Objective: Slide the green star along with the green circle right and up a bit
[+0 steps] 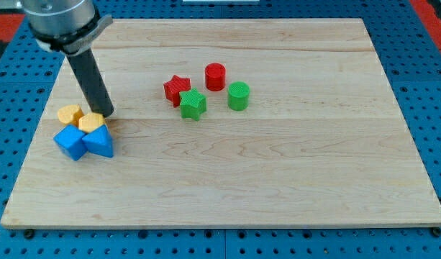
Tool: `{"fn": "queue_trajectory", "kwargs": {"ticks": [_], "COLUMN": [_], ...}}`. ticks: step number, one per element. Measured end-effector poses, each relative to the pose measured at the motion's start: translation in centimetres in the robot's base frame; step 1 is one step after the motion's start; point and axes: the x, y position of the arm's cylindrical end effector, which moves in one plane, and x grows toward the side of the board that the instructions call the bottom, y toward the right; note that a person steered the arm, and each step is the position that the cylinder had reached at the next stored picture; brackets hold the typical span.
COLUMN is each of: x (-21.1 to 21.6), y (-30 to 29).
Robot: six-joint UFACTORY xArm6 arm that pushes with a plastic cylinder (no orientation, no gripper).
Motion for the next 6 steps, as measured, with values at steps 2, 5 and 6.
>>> {"fn": "queue_trajectory", "kwargs": {"ticks": [2,5,6], "x": [0.2,-1.0,-2.0], "y": [6.3,12.2,15.6]}}
